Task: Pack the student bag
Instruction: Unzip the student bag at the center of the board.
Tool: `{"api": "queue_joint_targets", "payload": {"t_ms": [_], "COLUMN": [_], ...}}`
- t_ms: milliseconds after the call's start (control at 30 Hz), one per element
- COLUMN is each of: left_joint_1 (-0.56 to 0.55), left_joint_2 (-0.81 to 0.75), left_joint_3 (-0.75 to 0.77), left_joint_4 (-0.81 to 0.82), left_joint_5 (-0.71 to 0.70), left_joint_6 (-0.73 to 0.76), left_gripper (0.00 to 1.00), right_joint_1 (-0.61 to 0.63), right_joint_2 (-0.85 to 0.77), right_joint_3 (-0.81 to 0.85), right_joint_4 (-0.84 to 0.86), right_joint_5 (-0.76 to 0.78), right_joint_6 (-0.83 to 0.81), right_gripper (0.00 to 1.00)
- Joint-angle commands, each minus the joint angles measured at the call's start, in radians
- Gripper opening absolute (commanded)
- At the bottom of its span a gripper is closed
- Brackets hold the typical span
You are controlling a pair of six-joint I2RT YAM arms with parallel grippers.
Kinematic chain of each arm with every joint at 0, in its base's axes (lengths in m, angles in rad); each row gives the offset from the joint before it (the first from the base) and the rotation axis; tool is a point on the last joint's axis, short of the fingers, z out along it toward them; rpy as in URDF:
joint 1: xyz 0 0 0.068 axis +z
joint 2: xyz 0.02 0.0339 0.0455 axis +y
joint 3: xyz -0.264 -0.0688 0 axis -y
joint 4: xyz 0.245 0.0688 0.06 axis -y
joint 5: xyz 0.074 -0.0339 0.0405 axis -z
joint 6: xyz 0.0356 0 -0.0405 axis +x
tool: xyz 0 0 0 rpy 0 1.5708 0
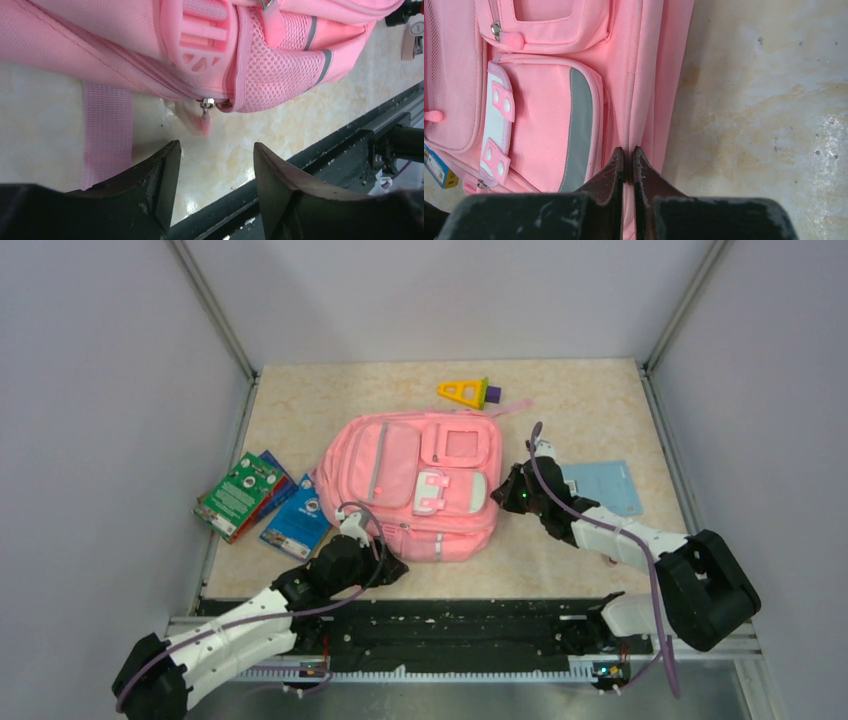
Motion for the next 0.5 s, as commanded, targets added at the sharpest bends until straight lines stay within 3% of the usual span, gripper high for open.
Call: {"api": "queue_joint_targets", "payload": {"t_ms": [0,133,467], "left_joint_1": [-0.034,-0.037,-0.058], "left_joint_2": [0.051,0.083,0.137], "left_joint_3": [0.002,-0.017,-0.047], "left_joint_4": [0.146,0.197,0.275], "left_joint_5": [-0.174,-0.211,-0.232], "left_joint_6": [-0.020,-0.038,-0.060], "left_gripper": [0.58,0.49,0.44], "right_joint_1": [-0.015,-0.015,-0.015], "right_joint_2": [-0.013,-0.020,-0.018], "right_joint_3": [0.046,0.041,0.035], "right_joint_4": [0.062,0.061,0.080], "right_joint_5": [0.021,0.023,0.015], "right_joint_6": [-0.013,-0.012,-0.008], "right_gripper": [0.00,0.00,0.00]}}
